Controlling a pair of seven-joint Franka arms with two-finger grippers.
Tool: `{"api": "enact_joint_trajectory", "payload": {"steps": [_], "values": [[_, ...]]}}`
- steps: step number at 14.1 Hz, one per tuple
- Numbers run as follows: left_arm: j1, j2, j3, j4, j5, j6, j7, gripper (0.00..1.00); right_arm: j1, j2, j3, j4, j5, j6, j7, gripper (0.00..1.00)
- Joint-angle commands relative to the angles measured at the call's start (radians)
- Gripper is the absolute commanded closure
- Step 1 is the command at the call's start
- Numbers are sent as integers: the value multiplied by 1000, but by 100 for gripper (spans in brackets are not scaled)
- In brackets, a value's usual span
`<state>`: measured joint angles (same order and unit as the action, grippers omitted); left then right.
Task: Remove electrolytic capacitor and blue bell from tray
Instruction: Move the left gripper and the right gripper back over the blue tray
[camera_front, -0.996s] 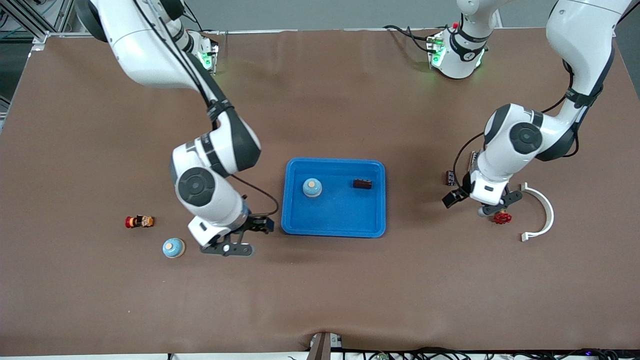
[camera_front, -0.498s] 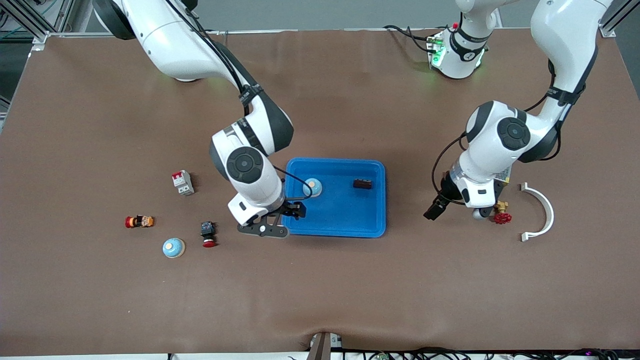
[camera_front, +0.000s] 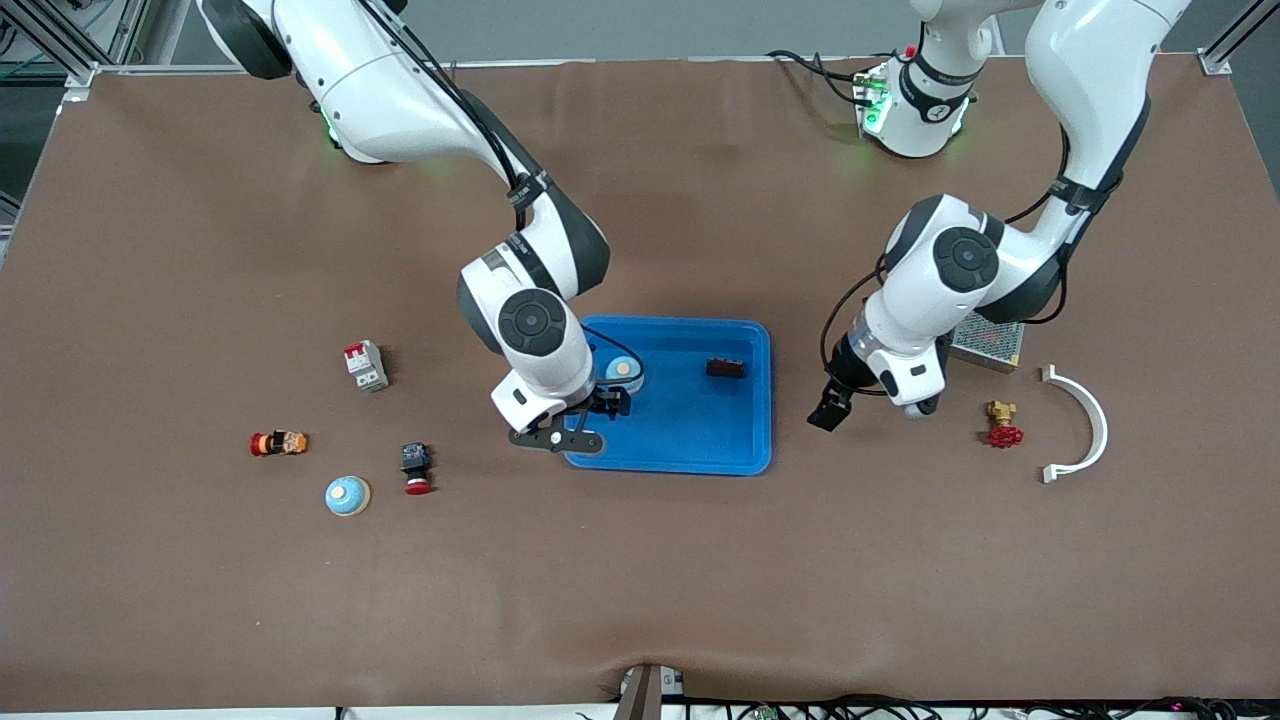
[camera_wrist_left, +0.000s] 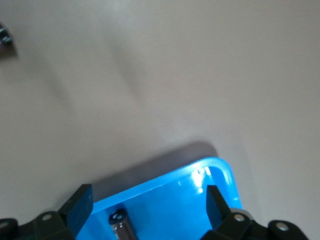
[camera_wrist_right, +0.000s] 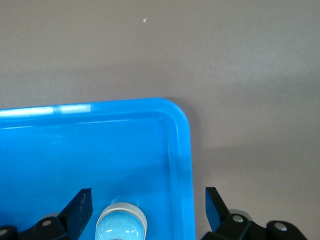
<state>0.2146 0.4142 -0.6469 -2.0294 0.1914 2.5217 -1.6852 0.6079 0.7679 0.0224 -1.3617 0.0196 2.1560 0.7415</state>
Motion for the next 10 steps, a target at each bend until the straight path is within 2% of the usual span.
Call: {"api": "enact_joint_trajectory", "payload": {"steps": [1, 7, 10], "values": [[-21, 0, 4, 29, 17, -75, -77, 0, 47, -16, -7, -37, -12, 42, 74, 0], [-57, 3, 3, 104, 17, -158, -284, 0, 88, -18, -9, -106, -12, 123, 81, 0], [-64, 9, 3, 179, 17, -220, -294, 0, 99, -18, -9, -141, -12, 168, 81, 0]]}}
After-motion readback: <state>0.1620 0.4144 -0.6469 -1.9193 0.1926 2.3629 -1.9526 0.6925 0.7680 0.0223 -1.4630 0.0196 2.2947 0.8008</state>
